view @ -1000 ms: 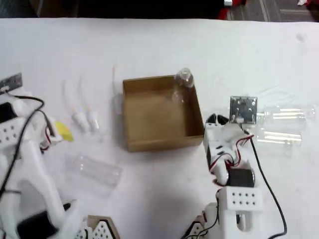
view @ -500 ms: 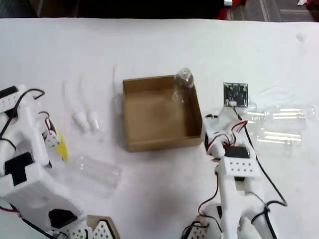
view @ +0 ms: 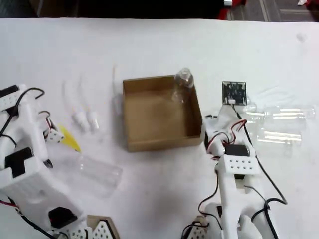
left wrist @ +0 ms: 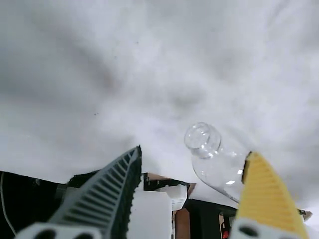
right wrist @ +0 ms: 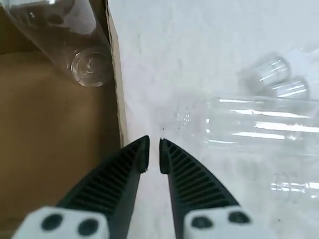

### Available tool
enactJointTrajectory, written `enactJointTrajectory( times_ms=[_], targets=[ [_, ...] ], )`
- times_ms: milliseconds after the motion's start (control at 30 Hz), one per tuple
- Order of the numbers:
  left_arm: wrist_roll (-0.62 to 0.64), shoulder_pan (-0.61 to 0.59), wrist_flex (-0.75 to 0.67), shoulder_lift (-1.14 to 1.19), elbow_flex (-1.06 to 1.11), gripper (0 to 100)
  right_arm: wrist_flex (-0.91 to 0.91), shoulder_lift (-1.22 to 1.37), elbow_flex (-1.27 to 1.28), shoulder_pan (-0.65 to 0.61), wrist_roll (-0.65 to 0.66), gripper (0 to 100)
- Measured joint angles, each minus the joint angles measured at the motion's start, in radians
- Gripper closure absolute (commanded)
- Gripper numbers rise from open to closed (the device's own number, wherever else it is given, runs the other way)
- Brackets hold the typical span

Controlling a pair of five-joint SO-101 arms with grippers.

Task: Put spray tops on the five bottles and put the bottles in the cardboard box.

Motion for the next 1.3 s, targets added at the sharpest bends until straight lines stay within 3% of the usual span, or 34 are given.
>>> enactJointTrajectory(
  times_ms=[767, 1200, 1300],
  targets=[
    [0.083, 0.140, -0.014, 0.086, 0.000, 69, 0.000, 0.006, 0.000, 0.000, 0.000, 98.1],
    [0.083, 0.158, -0.146, 0.086, 0.064, 69, 0.000, 0.006, 0.000, 0.000, 0.000, 98.1],
    [0.138, 0.160, -0.170, 0.086, 0.064, 69, 0.000, 0.006, 0.000, 0.000, 0.000, 98.1]
  ],
)
